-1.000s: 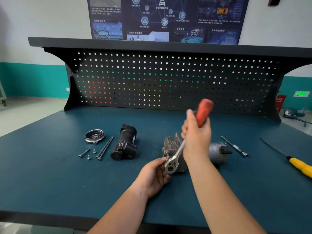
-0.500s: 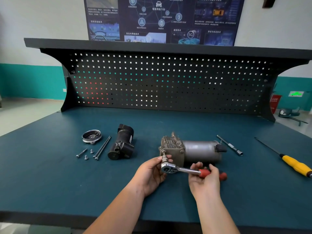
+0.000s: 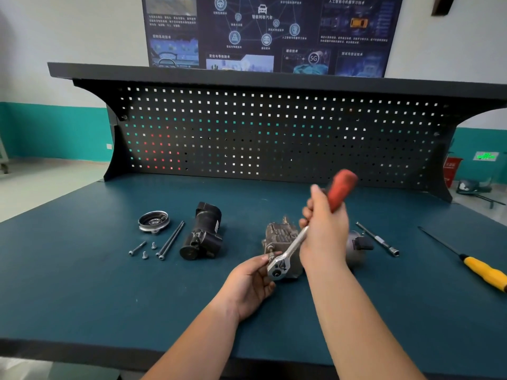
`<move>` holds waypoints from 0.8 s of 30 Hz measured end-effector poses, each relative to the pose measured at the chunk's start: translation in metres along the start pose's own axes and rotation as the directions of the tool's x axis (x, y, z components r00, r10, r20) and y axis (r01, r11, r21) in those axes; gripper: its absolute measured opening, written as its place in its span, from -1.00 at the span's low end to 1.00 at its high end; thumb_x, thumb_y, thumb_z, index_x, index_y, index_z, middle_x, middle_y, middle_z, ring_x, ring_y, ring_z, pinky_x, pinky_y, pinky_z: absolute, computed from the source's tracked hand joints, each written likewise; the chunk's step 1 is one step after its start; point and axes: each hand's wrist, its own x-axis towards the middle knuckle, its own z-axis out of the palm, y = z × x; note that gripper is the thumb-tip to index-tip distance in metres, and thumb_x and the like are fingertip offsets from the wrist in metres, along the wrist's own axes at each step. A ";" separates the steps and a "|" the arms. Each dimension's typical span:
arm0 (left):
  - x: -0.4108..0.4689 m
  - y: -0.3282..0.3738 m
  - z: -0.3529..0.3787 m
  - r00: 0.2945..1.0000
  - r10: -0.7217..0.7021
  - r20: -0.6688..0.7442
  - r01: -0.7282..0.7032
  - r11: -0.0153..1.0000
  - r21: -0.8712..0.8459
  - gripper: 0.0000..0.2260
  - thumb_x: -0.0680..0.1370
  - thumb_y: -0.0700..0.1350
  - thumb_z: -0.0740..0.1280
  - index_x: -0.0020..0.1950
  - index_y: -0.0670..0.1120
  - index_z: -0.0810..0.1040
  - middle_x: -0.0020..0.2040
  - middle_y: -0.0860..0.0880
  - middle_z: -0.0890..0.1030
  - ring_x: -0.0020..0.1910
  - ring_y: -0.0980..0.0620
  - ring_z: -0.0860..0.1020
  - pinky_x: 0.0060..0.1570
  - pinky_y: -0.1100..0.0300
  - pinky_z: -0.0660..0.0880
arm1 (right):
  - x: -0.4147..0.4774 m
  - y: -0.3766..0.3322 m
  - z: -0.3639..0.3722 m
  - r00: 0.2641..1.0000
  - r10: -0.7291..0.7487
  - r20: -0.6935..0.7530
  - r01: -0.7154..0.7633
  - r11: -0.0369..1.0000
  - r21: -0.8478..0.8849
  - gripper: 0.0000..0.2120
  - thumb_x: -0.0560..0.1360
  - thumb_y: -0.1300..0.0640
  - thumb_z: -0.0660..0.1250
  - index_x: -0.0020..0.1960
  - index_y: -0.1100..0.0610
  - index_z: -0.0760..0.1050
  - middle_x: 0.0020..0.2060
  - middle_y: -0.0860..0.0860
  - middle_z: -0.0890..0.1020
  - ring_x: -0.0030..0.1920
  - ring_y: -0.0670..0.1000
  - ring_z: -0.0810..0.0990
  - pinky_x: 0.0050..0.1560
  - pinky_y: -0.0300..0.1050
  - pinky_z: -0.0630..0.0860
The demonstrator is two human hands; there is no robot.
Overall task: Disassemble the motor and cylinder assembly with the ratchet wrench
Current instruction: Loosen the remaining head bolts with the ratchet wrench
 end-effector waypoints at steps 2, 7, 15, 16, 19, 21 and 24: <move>0.000 0.000 0.000 1.000 -0.004 0.010 0.004 1.000 -0.002 -0.84 0.47 -0.13 0.27 -0.15 -0.08 0.64 -0.26 0.00 0.66 -0.36 0.12 0.58 -0.40 0.31 0.44 | -0.002 0.006 0.016 0.983 -0.096 0.154 0.130 0.965 -0.230 -0.84 0.50 0.15 0.35 -0.20 0.02 0.41 -0.49 -0.11 0.43 -0.52 -0.18 0.35 -0.48 -0.30 0.31; 0.001 -0.001 -0.001 1.000 0.012 0.028 -0.013 1.000 0.008 -0.88 0.39 -0.16 0.30 -0.13 -0.14 0.58 -0.24 -0.06 0.59 -0.26 0.03 0.52 -0.16 0.19 0.41 | -0.019 0.026 0.043 0.812 -0.185 0.553 0.506 0.695 -0.511 -0.73 0.47 0.09 0.39 -0.29 -0.03 0.32 -0.49 -0.12 0.39 -0.47 -0.20 0.37 -0.42 -0.34 0.28; 0.000 0.002 -0.002 0.998 -0.013 0.068 0.019 0.997 -0.077 -0.80 0.55 -0.21 0.24 -0.03 -0.20 0.66 -0.19 -0.10 0.66 -0.31 0.01 0.64 -0.36 0.20 0.55 | -0.032 0.047 0.039 0.657 -0.206 0.725 0.666 0.609 -0.431 -0.76 0.47 0.10 0.37 -0.23 -0.04 0.31 -0.51 -0.14 0.38 -0.44 -0.19 0.40 -0.40 -0.37 0.28; 0.000 0.002 -0.002 0.998 -0.002 0.064 0.006 0.998 -0.058 -0.82 0.50 -0.21 0.27 -0.04 -0.20 0.64 -0.18 -0.11 0.65 -0.28 0.00 0.62 -0.33 0.18 0.55 | -0.029 0.044 0.038 0.682 -0.235 0.693 0.647 0.637 -0.420 -0.73 0.47 0.12 0.38 -0.27 -0.05 0.30 -0.52 -0.15 0.39 -0.45 -0.19 0.39 -0.40 -0.37 0.28; 0.002 0.000 -0.002 0.999 0.018 0.051 -0.018 1.000 -0.003 -0.83 0.39 -0.17 0.30 -0.05 -0.17 0.53 -0.13 -0.11 0.53 -0.21 0.00 0.50 -0.17 0.17 0.40 | -0.021 0.034 0.033 0.779 -0.279 0.561 0.554 0.725 -0.409 -0.72 0.45 0.13 0.39 -0.31 -0.04 0.31 -0.52 -0.19 0.41 -0.48 -0.17 0.34 -0.41 -0.34 0.26; 0.003 -0.001 -0.002 0.998 0.004 0.056 -0.004 1.000 -0.002 -0.85 0.43 -0.14 0.28 -0.05 -0.14 0.52 -0.20 -0.05 0.59 -0.28 0.07 0.52 -0.24 0.24 0.35 | -0.013 0.027 0.028 0.869 -0.260 0.421 0.431 0.816 -0.385 -0.76 0.46 0.15 0.38 -0.30 0.00 0.37 -0.53 -0.18 0.39 -0.49 -0.17 0.31 -0.42 -0.27 0.29; 0.003 -0.001 -0.001 0.999 -0.011 0.052 0.013 1.000 -0.029 -0.85 0.40 -0.11 0.30 -0.07 -0.10 0.57 -0.28 0.01 0.64 -0.41 0.15 0.54 -0.47 0.35 0.35 | 0.005 0.015 0.015 0.979 -0.151 0.140 0.174 0.971 -0.167 -0.79 0.48 0.25 0.34 -0.25 0.03 0.39 -0.55 -0.16 0.39 -0.55 -0.17 0.29 -0.55 -0.31 0.23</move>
